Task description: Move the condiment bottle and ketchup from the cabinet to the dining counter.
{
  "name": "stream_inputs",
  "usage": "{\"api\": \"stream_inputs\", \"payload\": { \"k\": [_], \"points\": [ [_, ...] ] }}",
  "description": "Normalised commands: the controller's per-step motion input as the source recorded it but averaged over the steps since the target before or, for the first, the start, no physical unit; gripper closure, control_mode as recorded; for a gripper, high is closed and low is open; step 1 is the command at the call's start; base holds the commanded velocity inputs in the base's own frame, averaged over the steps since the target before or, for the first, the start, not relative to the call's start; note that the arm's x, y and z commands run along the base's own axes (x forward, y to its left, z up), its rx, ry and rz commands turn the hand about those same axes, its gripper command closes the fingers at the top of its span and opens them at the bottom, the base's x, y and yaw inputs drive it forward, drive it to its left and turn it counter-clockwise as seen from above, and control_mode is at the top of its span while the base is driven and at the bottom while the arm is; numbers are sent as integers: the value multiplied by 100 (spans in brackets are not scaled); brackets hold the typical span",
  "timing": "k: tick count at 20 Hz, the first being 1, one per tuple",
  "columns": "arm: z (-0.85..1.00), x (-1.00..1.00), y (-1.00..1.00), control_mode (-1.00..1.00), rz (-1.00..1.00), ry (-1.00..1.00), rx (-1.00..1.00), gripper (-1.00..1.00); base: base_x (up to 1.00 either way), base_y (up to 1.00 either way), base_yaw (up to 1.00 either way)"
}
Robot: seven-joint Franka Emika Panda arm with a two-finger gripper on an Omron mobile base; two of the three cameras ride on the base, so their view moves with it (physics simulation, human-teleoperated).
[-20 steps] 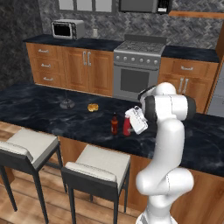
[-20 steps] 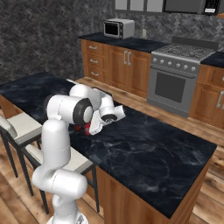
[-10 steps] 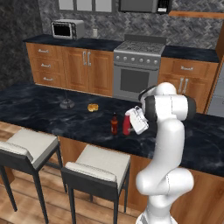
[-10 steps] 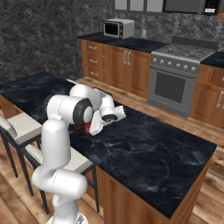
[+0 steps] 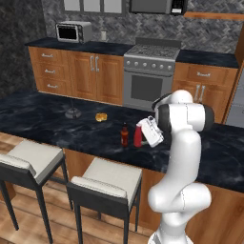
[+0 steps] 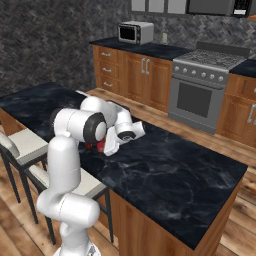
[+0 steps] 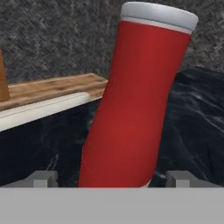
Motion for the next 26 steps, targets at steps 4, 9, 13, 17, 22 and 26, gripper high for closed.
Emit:
{"api": "stream_inputs", "payload": {
  "k": [4, 9, 13, 17, 22, 26],
  "points": [
    [0, 0, -23, -100, 0, 0, 0, -100, 0, 0, 0],
    [0, -2, -28, -100, 0, 0, 0, -100, 0, 0, 0],
    [22, -25, -14, -100, 0, -11, 0, -100, 0, 0, 0],
    [44, -56, -5, -100, 0, -4, -6, -100, 0, 0, 0],
    [42, -54, -16, -100, -1, 1, -9, -100, 0, 0, 0],
    [49, -53, -13, -100, -11, 10, -1, -100, 0, 0, 0]
  ]
}}
